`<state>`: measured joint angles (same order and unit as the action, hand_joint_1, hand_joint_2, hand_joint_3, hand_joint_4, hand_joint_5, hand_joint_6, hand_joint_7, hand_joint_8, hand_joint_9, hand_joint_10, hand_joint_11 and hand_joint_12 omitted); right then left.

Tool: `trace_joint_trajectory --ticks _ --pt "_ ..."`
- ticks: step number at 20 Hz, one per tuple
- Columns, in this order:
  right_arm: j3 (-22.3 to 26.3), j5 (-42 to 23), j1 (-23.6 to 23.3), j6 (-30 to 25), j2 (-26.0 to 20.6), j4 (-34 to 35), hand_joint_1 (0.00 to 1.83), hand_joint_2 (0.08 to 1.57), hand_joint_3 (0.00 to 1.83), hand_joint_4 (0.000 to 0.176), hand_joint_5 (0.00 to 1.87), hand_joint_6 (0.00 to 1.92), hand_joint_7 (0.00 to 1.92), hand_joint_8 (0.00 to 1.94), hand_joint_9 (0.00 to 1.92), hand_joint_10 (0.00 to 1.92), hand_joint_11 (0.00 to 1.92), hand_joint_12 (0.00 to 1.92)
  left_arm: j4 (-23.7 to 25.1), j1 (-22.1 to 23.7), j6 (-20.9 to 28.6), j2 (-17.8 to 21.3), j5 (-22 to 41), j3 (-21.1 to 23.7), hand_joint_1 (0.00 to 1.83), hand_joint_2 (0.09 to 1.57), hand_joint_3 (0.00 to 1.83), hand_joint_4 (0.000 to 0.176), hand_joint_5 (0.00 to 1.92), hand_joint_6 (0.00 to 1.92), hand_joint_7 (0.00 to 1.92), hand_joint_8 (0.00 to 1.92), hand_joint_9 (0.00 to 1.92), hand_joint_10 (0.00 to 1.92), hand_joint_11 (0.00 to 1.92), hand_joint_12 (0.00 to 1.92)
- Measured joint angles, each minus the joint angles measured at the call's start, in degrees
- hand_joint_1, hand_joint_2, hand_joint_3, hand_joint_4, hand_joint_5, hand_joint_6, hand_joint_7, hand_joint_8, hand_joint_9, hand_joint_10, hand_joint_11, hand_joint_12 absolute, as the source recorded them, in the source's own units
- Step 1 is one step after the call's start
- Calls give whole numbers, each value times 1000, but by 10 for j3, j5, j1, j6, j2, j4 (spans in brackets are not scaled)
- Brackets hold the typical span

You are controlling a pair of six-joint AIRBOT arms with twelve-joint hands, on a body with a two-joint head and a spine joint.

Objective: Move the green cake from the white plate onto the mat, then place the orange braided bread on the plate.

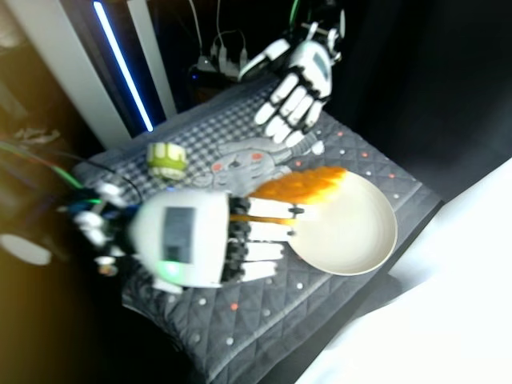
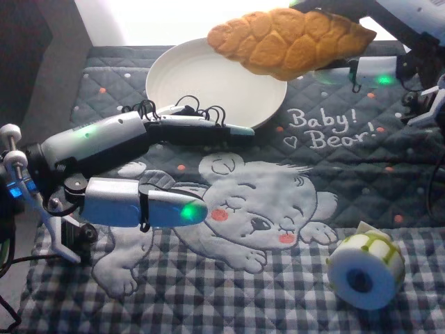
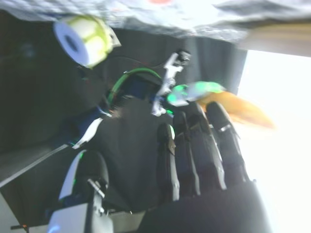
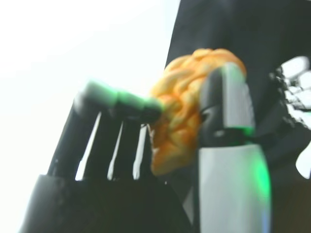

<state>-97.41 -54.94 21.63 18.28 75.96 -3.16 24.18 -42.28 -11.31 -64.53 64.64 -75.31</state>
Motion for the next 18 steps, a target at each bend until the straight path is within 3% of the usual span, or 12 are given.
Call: trace_joint_trajectory --ticks 2,3,4,5,7,9,12,14,15,16,17,18 --pt "-18 20 -4 0 8 3 1154 1150 0 0 905 1080 893 1627 1298 1888 1432 1918 15 15 5 -7 0 -2 701 999 0 0 485 6 500 2 434 1 0 584" --pt "-28 28 -9 0 15 4 1224 1166 0 0 865 1124 887 1294 1181 1638 1231 1734 22 22 8 -12 0 -1 668 996 0 19 547 15 517 4 435 1 0 540" --pt "-40 36 -12 0 23 4 1241 1180 0 0 844 926 895 1372 1122 1466 1126 1626 32 28 10 -17 0 -2 678 1014 1 21 593 9 530 3 451 3 0 613" --pt "-57 50 -15 0 35 4 1248 1175 0 0 826 933 932 1316 1039 1129 961 1381 44 33 14 -20 1 -1 523 1052 15 0 488 4 455 0 390 0 8 633" --pt "-84 75 -19 0 53 4 1231 1214 0 0 791 932 835 1487 998 1378 946 1575 64 43 22 -25 -2 -2 580 1098 1 0 614 6 567 4 499 10 153 671" --pt "-97 93 -26 0 64 4 1234 1201 1 0 789 972 875 1413 912 1103 776 1408 78 61 29 -29 -4 -2 508 1101 0 0 564 0 571 0 502 0 121 587" --pt "-116 100 -38 -7 77 6 1373 1142 0 0 822 903 931 1115 949 1304 770 1216 98 82 40 -41 -3 1 482 1143 0 0 614 1 635 0 544 1 27 805" --pt "-141 120 -40 -17 92 8 1199 1209 0 0 714 1220 894 1276 862 593 613 1165 112 81 44 -43 -4 2 546 1185 4 0 636 6 595 8 491 7 15 873" --pt "-143 133 -39 -20 94 8 976 1087 0 53 347 432 480 458 578 232 328 1018 111 80 45 -45 -5 1 591 1154 0 0 714 12 617 4 513 6 18 904" --pt "-143 144 -39 -20 95 2 825 999 0 146 167 114 297 122 393 63 190 858 105 80 45 -47 -6 1 632 1146 0 0 753 15 632 4 509 2 3 866" --pt "-143 147 -39 -21 97 3 784 874 0 170 33 22 94 26 159 12 83 542 105 80 45 -47 -6 1 624 1092 0 0 715 2 643 2 533 4 10 885" --pt "-143 148 -39 -24 97 3 765 813 2 175 6 4 18 4 45 5 68 348 105 80 46 -47 -5 1 556 1083 0 0 641 0 627 0 536 4 29 896"
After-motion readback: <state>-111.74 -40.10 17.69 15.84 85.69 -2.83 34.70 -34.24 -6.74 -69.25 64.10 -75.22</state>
